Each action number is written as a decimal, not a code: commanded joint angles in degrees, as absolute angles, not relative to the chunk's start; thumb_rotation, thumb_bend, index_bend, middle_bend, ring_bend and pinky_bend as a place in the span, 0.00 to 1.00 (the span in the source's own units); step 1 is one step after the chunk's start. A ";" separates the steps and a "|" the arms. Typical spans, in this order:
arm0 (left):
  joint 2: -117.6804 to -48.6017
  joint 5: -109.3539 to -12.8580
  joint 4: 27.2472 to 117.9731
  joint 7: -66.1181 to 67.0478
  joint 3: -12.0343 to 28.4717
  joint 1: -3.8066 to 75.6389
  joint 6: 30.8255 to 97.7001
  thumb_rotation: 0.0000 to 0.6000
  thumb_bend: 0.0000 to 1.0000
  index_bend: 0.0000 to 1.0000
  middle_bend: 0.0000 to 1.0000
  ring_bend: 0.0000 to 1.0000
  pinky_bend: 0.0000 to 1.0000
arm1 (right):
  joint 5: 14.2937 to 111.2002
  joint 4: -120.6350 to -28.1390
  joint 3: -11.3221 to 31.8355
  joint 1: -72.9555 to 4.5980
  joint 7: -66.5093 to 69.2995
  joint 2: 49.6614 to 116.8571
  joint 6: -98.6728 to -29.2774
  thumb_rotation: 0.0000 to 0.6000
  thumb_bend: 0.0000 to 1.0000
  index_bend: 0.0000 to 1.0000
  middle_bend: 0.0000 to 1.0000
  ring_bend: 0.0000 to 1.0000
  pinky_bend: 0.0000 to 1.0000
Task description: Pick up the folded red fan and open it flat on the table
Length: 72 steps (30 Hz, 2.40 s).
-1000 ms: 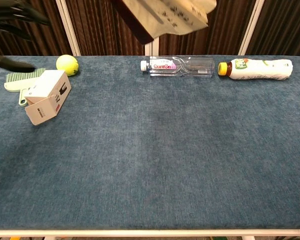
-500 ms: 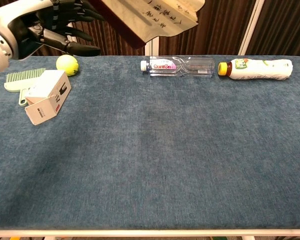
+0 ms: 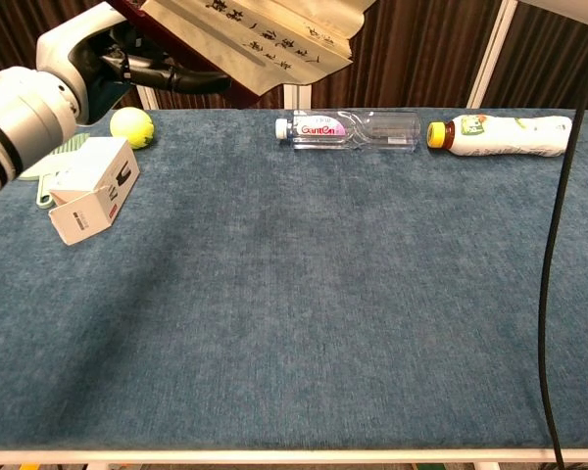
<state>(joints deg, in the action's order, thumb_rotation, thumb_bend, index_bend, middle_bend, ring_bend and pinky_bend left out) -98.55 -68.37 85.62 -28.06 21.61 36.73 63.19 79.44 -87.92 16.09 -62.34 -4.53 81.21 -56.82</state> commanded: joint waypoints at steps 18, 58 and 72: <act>-97.90 -68.86 78.69 -7.30 17.20 33.40 72.01 1.00 0.39 0.79 0.76 0.57 0.47 | 84.39 -93.25 11.45 -55.20 -12.94 74.64 -62.73 1.00 0.83 0.93 0.72 0.37 0.01; -105.50 -78.79 72.79 44.38 6.83 33.25 78.25 1.00 0.36 0.54 0.59 0.45 0.43 | 92.34 -83.22 -1.79 -26.38 -33.70 84.63 -81.60 1.00 0.53 0.50 0.49 0.15 0.00; -105.35 -76.62 77.82 46.84 6.62 31.46 76.94 1.00 0.00 0.04 0.00 0.00 0.07 | 84.42 -86.72 -1.02 -22.20 -34.31 83.76 -76.79 1.00 0.00 0.00 0.00 0.00 0.00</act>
